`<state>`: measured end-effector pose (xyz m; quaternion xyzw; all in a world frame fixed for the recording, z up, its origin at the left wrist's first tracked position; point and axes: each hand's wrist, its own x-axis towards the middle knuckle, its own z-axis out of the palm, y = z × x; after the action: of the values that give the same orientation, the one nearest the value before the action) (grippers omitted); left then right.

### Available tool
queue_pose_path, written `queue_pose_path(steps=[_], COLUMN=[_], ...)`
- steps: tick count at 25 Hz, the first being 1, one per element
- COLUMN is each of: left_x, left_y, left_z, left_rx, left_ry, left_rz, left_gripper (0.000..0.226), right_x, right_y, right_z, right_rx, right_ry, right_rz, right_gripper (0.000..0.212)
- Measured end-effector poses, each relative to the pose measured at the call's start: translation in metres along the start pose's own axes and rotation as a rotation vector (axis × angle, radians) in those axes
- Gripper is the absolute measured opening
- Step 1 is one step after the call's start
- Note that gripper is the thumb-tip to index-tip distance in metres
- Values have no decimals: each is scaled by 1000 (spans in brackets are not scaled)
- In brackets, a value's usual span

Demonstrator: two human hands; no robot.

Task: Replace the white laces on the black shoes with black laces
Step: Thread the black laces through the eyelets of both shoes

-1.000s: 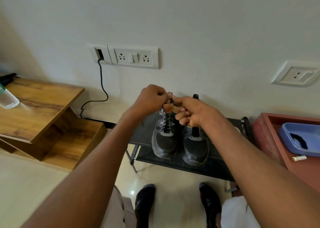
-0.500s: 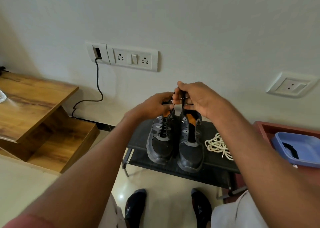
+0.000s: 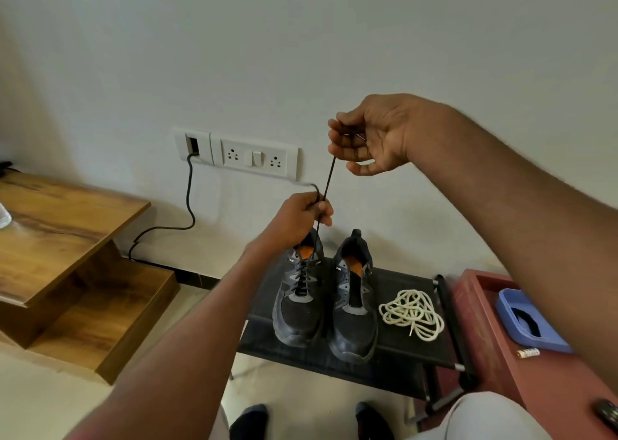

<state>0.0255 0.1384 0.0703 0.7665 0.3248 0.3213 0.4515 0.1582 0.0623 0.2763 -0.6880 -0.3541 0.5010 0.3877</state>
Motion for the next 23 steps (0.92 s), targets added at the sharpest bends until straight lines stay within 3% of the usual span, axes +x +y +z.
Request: queue_pose_path(steps=[5, 9, 14, 19, 23], left_x=[-1, -1, -6, -9, -10], left_y=[22, 37, 52, 54, 50], left_z=[-5, -6, -11, -16, -27], left_rx=[-88, -178, -311, -239, -69], left_ry=[193, 287, 400, 341, 287], left_rz=[108, 218, 290, 346, 470], left_gripper=[26, 21, 21, 29, 49], right_x=[2, 9, 4, 17, 18], right_y=[24, 42, 61, 84, 73], right_z=[9, 9, 2, 2, -2], right_rx=[-109, 70, 237, 419, 383], right_ry=[-25, -98, -156, -226, -301], right_rz=[81, 164, 135, 155, 156], right_gripper=[29, 32, 37, 74, 78])
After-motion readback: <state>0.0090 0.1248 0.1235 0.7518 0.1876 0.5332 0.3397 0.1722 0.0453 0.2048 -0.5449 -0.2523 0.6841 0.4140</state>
